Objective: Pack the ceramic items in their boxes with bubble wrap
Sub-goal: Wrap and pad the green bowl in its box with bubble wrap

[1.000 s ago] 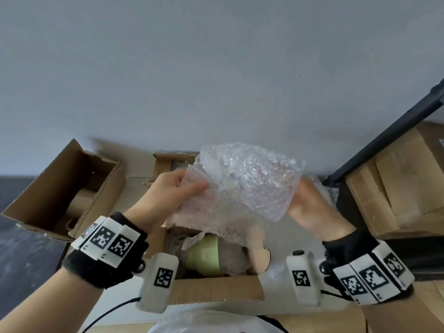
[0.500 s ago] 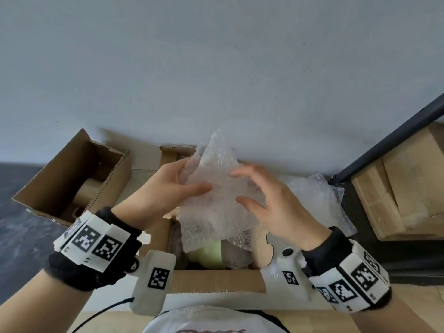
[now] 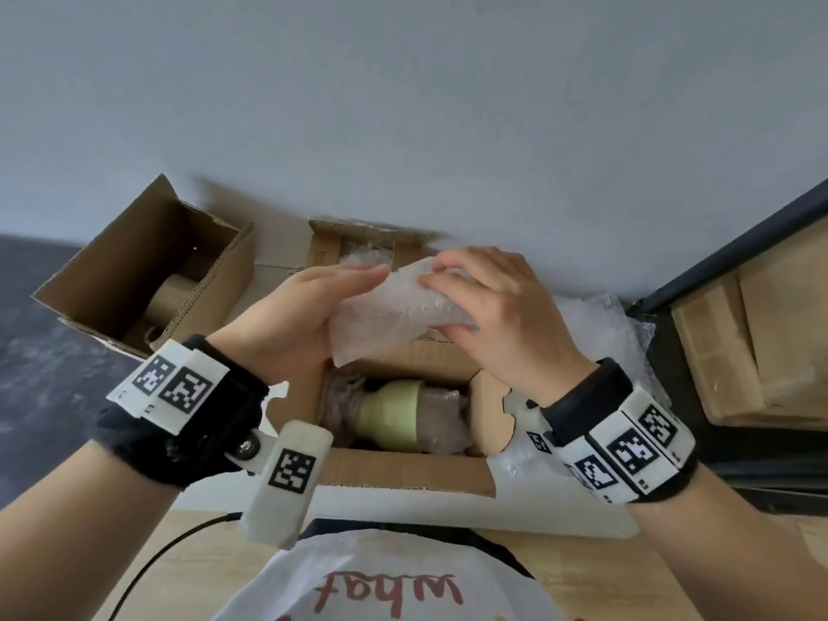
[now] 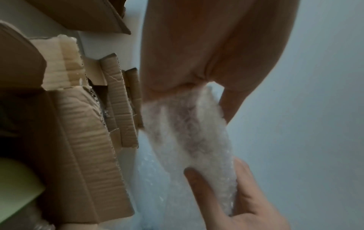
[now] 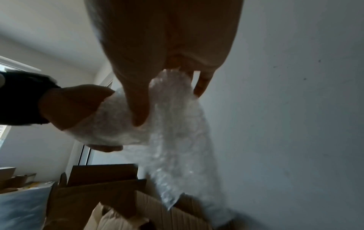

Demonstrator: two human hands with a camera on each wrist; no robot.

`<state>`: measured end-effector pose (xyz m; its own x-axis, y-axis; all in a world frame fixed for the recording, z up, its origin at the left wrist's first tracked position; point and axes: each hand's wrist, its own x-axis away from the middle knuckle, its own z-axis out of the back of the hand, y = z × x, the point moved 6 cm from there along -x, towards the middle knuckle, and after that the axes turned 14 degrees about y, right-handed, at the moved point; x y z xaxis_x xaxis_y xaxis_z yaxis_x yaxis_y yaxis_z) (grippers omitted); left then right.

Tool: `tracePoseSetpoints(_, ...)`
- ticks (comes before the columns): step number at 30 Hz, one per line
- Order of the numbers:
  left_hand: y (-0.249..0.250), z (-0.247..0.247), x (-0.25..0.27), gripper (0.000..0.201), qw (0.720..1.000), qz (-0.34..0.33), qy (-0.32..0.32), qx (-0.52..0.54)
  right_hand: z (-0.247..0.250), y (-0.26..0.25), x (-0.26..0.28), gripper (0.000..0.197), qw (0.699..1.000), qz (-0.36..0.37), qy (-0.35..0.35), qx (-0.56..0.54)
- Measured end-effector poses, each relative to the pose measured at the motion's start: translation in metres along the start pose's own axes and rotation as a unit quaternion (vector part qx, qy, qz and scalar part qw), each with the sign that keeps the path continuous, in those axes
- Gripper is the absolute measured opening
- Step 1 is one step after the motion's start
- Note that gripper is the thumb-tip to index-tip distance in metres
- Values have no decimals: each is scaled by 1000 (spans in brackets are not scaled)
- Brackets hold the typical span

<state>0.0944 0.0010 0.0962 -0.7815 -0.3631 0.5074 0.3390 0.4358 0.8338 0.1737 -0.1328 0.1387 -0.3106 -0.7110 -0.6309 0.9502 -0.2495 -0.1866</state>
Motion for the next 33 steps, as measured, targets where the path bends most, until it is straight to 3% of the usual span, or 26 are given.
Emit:
tracePoseSetpoints(3, -13, 21, -7, 42, 988, -68, 114, -73, 7, 3, 19, 26, 994, 7, 83, 76)
tracePoseSetpoints(5, -29, 34, -5, 28, 954, -139, 156, -215, 7, -3, 41, 26, 986, 44, 115, 110)
tracePoseSetpoints(7, -56, 45, 1, 28, 892, -197, 142, -381, -5, -10, 68, 27, 984, 90, 84, 127)
tracePoseSetpoints(10, -98, 61, 9, 60, 791, -229, 93, -559, -27, -13, 100, 22, 981, 120, 11, 152)
tracePoseSetpoints(12, -116, 71, 11, 84, 750, -237, 75, -613, -39, -13, 111, 34, 978, 105, -34, 175)
tracePoseSetpoints(14, -127, 74, 12, 95, 726, -252, 57, -638, -51, -12, 118, 33, 970, 65, -97, 213)
tracePoseSetpoints(16, -134, 76, 11, 100, 718, -260, 45, -645, -60, -11, 122, 22, 958, -10, -169, 230)
tracePoseSetpoints(20, -145, 78, 9, 102, 719, -266, 34, -641, -73, -11, 132, 26, 917, -163, -303, 203)
tracePoseSetpoints(25, -152, 80, 5, 103, 731, -281, 35, -621, -94, 0, 134, 36, 873, -335, -334, 115)
tracePoseSetpoints(27, -154, 82, 4, 104, 732, -283, 38, -619, -106, 5, 137, 36, 842, -391, -361, 89)
tracePoseSetpoints(30, -156, 83, 3, 104, 737, -282, 45, -612, -120, 5, 141, 31, 789, -425, -444, 9)
tracePoseSetpoints(33, -157, 84, 1, 104, 740, -283, 45, -609, -110, 8, 131, 38, 778, -412, -473, -40)
